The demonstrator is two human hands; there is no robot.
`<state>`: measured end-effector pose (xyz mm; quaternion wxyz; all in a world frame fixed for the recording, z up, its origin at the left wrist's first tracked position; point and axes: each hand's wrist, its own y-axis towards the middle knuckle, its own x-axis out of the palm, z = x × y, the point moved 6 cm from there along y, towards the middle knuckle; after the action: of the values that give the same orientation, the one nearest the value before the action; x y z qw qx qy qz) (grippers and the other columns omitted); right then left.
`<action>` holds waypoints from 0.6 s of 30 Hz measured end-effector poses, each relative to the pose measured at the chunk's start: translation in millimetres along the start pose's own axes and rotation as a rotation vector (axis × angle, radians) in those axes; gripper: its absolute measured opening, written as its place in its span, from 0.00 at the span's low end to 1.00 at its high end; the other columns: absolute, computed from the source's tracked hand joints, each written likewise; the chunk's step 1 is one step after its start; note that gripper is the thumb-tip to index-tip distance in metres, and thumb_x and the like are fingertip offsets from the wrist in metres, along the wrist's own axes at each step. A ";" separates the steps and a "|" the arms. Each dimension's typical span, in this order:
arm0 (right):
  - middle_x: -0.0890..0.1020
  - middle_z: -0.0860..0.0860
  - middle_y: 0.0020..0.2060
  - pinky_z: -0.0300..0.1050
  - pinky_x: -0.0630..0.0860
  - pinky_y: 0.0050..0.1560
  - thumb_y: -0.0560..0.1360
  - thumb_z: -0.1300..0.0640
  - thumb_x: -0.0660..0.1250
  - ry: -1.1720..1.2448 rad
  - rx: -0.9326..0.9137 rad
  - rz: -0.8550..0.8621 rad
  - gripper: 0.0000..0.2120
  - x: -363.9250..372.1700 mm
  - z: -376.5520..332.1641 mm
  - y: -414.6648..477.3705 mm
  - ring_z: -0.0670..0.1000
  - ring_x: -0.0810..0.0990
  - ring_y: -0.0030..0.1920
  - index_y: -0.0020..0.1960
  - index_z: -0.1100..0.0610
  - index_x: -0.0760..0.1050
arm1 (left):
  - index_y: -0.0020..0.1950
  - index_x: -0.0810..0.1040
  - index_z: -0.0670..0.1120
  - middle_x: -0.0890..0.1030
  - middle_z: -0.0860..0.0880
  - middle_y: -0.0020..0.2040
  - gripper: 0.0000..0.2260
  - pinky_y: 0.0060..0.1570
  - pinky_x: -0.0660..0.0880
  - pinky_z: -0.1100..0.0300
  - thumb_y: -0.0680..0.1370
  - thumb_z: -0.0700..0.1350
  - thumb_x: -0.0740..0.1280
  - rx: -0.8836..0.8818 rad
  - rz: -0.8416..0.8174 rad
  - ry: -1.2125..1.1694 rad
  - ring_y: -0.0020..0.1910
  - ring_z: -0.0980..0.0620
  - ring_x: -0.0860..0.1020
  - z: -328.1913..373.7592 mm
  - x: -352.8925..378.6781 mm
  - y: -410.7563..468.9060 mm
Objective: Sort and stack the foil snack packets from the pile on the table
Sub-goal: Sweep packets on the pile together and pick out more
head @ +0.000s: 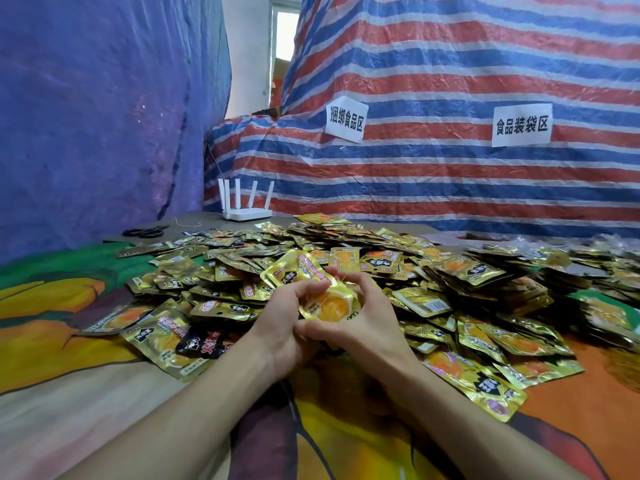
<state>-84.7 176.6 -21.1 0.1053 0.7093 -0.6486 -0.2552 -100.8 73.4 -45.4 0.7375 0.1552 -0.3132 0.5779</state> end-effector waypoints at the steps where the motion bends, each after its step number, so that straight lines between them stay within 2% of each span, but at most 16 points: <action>1: 0.83 0.40 0.52 0.35 0.81 0.46 0.48 0.45 0.83 0.008 0.008 0.003 0.40 -0.3 1.0 0.5 0.38 0.84 0.49 0.59 0.40 0.75 | 0.44 0.87 0.38 0.85 0.40 0.47 0.10 0.39 0.83 0.52 0.68 0.41 0.69 -0.002 0.002 -0.001 0.40 0.41 0.85 -0.1 -0.3 0.9; 5: 0.82 0.42 0.53 0.34 0.80 0.43 0.49 0.46 0.84 0.034 0.029 -0.018 0.38 -1.7 2.0 0.8 0.37 0.83 0.49 0.57 0.39 0.74 | 0.47 0.86 0.39 0.85 0.40 0.51 0.12 0.43 0.83 0.51 0.68 0.42 0.70 -0.020 0.002 -0.008 0.43 0.41 0.85 -1.1 -1.9 2.5; 10: 0.82 0.43 0.53 0.34 0.80 0.42 0.51 0.48 0.85 0.071 0.045 -0.030 0.37 -2.0 1.8 0.6 0.38 0.84 0.48 0.56 0.39 0.73 | 0.54 0.83 0.39 0.85 0.39 0.51 0.14 0.44 0.83 0.50 0.70 0.42 0.69 -0.037 -0.025 -0.043 0.43 0.40 0.85 -1.2 1.9 -0.3; 13: 0.81 0.45 0.55 0.37 0.81 0.43 0.50 0.46 0.85 0.080 0.063 -0.019 0.38 -2.8 3.4 0.8 0.42 0.84 0.50 0.57 0.40 0.73 | 0.54 0.83 0.38 0.85 0.38 0.49 0.13 0.44 0.82 0.48 0.71 0.42 0.69 -0.029 -0.039 -0.040 0.42 0.40 0.85 -1.2 3.4 -1.1; 17: 0.79 0.43 0.56 0.40 0.82 0.36 0.55 0.53 0.87 0.099 0.100 0.002 0.36 -5.4 6.6 2.5 0.48 0.83 0.53 0.57 0.45 0.72 | 0.51 0.85 0.40 0.85 0.40 0.49 0.12 0.57 0.78 0.45 0.74 0.46 0.68 -0.018 -0.039 0.043 0.45 0.41 0.84 -2.9 3.2 -0.2; 18: 0.79 0.43 0.55 0.40 0.82 0.36 0.56 0.53 0.87 0.084 0.102 0.009 0.36 -6.9 7.5 3.4 0.48 0.83 0.54 0.57 0.46 0.72 | 0.48 0.87 0.39 0.85 0.40 0.49 0.12 0.55 0.79 0.46 0.74 0.46 0.69 -0.015 -0.043 0.053 0.45 0.41 0.85 -3.5 3.3 0.0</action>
<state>-91.5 184.3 -24.3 0.0973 0.7210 -0.6589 -0.1911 -99.4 77.9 -46.0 0.7591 0.1409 -0.2945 0.5632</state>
